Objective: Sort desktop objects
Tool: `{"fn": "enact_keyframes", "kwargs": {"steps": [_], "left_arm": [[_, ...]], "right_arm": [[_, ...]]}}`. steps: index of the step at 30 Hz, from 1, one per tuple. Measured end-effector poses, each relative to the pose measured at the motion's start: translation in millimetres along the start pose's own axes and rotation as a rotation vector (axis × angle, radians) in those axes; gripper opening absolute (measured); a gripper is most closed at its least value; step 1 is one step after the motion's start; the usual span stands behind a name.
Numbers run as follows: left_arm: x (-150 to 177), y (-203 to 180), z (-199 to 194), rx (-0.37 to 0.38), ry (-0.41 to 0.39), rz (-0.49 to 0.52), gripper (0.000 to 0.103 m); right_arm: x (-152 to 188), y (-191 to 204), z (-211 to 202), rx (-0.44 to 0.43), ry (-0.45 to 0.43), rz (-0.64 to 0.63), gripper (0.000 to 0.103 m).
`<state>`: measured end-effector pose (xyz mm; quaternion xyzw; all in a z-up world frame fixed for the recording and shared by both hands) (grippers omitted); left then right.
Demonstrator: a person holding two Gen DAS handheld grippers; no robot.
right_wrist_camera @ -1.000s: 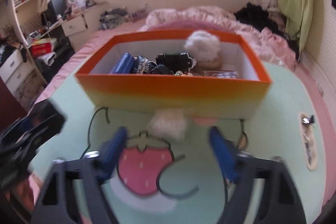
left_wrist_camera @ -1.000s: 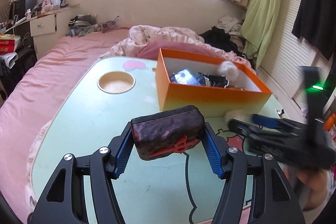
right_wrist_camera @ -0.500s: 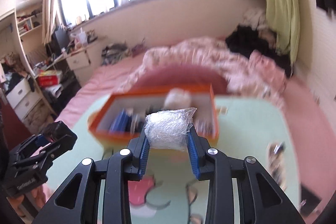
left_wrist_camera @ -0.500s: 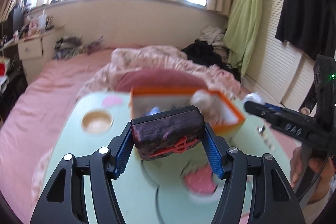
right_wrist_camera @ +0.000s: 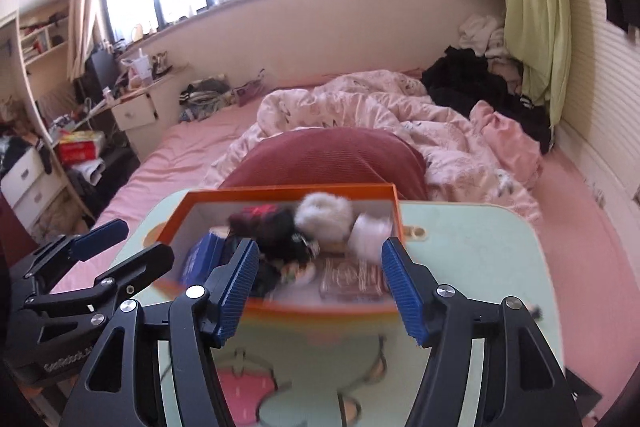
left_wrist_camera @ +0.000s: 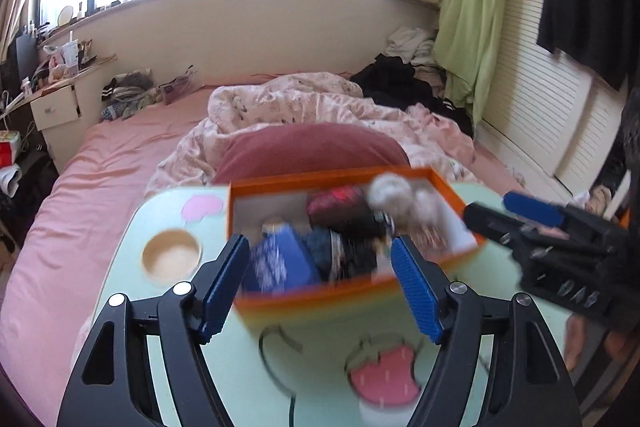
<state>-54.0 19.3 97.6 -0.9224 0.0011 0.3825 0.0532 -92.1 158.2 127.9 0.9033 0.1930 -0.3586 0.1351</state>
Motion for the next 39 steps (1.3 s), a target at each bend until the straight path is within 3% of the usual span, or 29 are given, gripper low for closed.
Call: {"fn": "enact_keyframes", "kwargs": {"steps": [3,9,11,12,14,39], "left_arm": [[28,-3,-1,0.013,0.045,0.013,0.084],[77,7,47,-0.017,0.223,-0.059,0.084],[83,6,53,-0.084,0.211,-0.029,0.085],[85,7,56,-0.110,0.210,-0.019,0.093],[88,14,59,-0.118,0.192,-0.039,0.103],[92,12,55,-0.102,0.174,-0.016,0.103]], "right_arm": [[32,0,-12,-0.001,0.004,0.011,0.081],[94,9,30,0.035,0.147,0.022,0.083],[109,11,48,0.070,0.197,0.009,0.083],[114,17,49,0.125,0.156,-0.040,0.094],[119,12,52,0.125,0.158,-0.020,0.103],[123,16,50,0.155,0.136,-0.022,0.103]]}}
Point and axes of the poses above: each gripper's, at about its wrist camera, not at the fingertips, and z roughly the way its jaws point, y to its left, x to its underside, the point moved 1 cm from there along z, roughly the way its jaws point, and after that the axes turned 8 degrees about y, right-handed, at the moved point
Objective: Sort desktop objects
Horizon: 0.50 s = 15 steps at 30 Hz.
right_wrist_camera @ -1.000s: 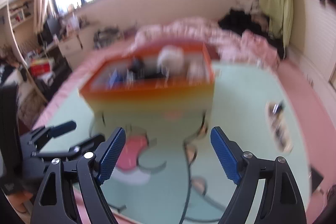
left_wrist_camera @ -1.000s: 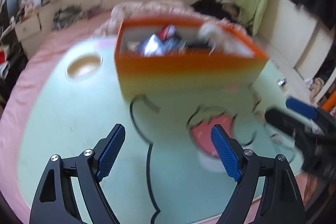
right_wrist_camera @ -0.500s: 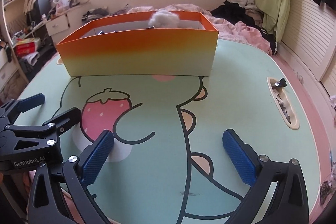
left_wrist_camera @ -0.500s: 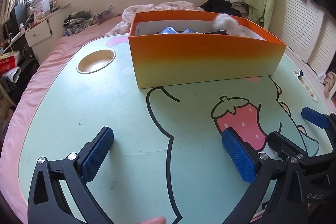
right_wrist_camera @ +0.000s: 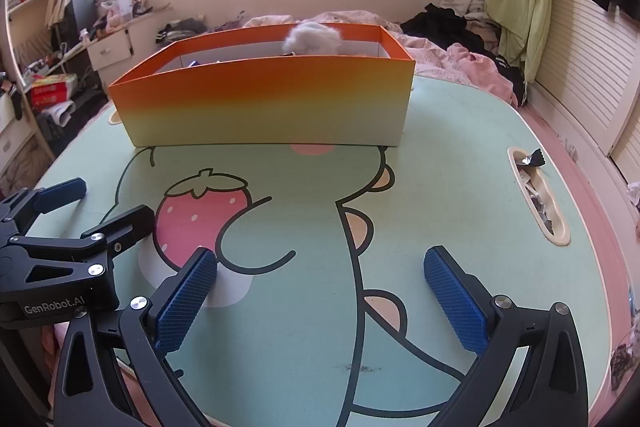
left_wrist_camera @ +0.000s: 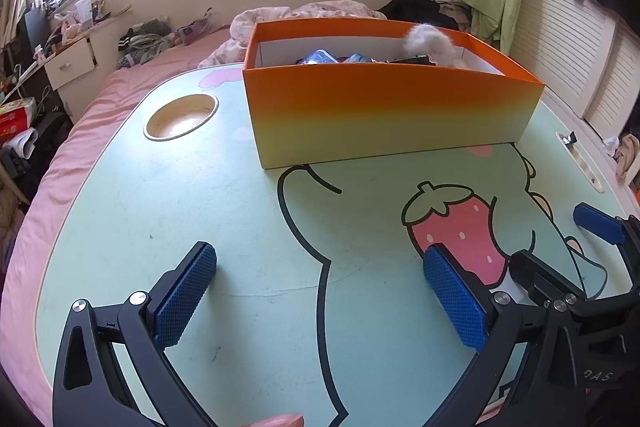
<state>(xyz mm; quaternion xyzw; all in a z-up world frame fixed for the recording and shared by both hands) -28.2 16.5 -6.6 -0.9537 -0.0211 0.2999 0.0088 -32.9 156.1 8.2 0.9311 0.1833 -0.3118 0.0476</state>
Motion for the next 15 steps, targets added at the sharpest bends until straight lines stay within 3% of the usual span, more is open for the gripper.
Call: {"fn": "enact_keyframes", "kwargs": {"steps": [15], "left_arm": [[-1.1,-1.6,-0.4,0.008,0.008,0.009,0.103]], "right_arm": [[0.1,-0.1,0.3,0.000,-0.001,0.000,0.103]]}}
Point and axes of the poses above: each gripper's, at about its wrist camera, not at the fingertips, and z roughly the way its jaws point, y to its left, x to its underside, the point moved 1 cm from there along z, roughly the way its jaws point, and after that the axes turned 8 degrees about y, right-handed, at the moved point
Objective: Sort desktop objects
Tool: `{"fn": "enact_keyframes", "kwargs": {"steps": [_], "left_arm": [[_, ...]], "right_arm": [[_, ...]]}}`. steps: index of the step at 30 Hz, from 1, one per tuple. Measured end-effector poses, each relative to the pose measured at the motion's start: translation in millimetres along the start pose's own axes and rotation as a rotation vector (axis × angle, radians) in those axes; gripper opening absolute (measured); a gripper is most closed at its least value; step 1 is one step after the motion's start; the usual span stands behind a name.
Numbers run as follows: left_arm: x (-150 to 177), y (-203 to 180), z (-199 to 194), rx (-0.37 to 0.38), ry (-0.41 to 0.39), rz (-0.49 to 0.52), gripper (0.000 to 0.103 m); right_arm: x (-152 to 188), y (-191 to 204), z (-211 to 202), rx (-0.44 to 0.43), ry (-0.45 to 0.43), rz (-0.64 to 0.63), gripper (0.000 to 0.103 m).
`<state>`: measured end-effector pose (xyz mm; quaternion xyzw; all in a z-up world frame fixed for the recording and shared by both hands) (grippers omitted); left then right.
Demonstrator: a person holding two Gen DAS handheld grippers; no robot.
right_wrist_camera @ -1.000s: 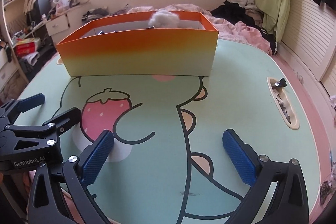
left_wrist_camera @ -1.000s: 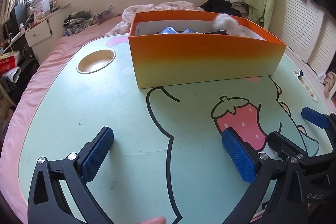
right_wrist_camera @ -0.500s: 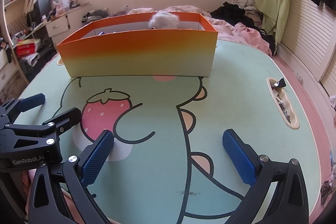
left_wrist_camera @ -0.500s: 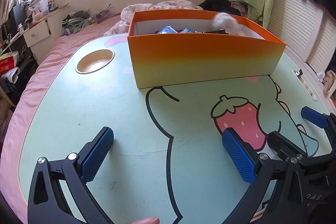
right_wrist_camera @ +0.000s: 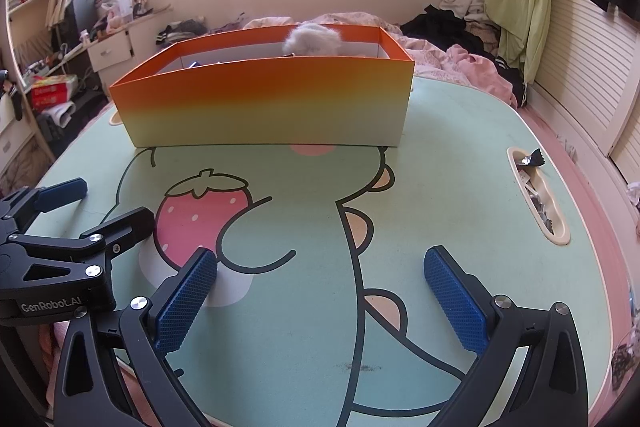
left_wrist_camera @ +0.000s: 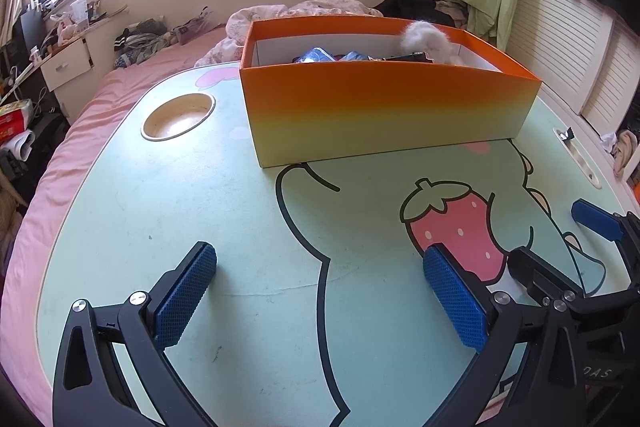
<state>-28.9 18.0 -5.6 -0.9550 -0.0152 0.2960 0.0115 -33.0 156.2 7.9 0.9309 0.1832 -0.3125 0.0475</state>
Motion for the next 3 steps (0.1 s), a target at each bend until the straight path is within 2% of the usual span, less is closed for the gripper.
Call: {"fn": "enact_keyframes", "kwargs": {"steps": [3], "left_arm": [[-0.8,-0.5,0.4,-0.001,0.000,-0.002,0.103]], "right_arm": [[0.0,-0.1,0.1,0.000,0.000,0.000,0.103]]}}
Point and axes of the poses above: each gripper's, at about its wrist camera, not at the fingertips, and z roughly the way its jaws point, y to its left, x to its underside, the point moved 1 cm from there along z, roughly the way its jaws point, and after that the axes turned 8 degrees about y, right-handed, at the moved point
